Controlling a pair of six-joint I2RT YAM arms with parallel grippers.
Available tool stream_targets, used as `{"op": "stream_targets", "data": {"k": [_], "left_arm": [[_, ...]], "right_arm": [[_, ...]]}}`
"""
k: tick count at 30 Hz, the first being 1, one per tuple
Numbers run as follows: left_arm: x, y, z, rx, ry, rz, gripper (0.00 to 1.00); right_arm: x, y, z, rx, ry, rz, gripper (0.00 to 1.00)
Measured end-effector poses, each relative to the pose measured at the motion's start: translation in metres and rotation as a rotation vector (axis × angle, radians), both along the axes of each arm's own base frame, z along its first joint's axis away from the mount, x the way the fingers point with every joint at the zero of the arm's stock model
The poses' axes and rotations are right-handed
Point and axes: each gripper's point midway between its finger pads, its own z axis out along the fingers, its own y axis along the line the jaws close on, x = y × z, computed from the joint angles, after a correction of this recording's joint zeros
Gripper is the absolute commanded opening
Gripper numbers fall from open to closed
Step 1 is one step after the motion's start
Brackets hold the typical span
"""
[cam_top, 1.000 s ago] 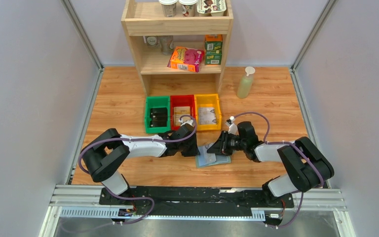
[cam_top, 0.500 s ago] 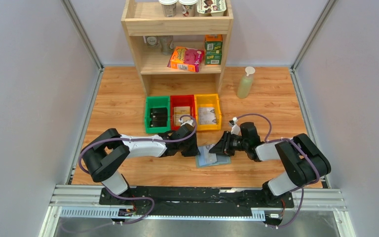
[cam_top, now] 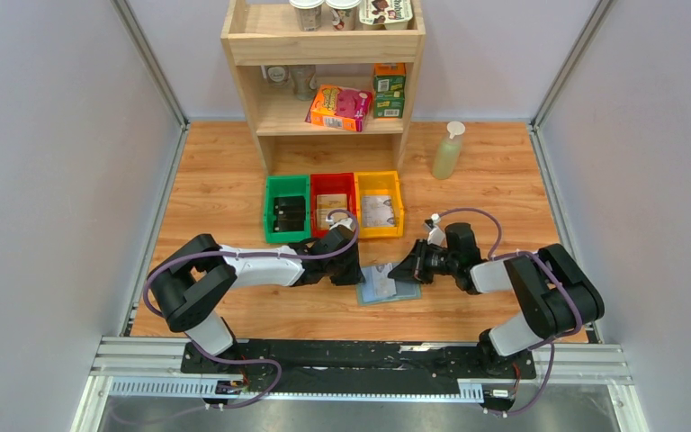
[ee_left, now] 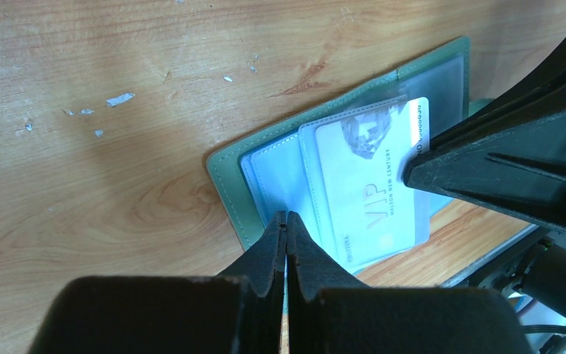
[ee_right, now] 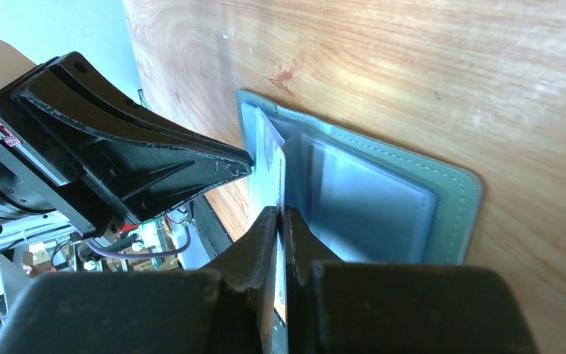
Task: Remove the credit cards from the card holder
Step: Remove the credit card from the card holder.
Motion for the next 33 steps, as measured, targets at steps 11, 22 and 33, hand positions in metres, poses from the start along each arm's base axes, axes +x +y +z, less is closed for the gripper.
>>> {"op": "stream_targets", "data": {"k": [11,22,33], "left_arm": [[0.0,-0.001,0.001,0.0,-0.012,-0.023,0.0],[0.006,-0.027,0.04,-0.07,-0.109,-0.122,0.0],[0.002,-0.029,0.002,-0.013,-0.009,-0.113,0.0]], "right_arm": [[0.002,-0.014,-0.001,-0.003,-0.002,-0.026,0.08],[0.0,-0.014,-0.001,-0.002,-0.001,-0.022,0.06],[-0.004,-0.022,0.011,-0.06,-0.027,-0.049,0.0]]}}
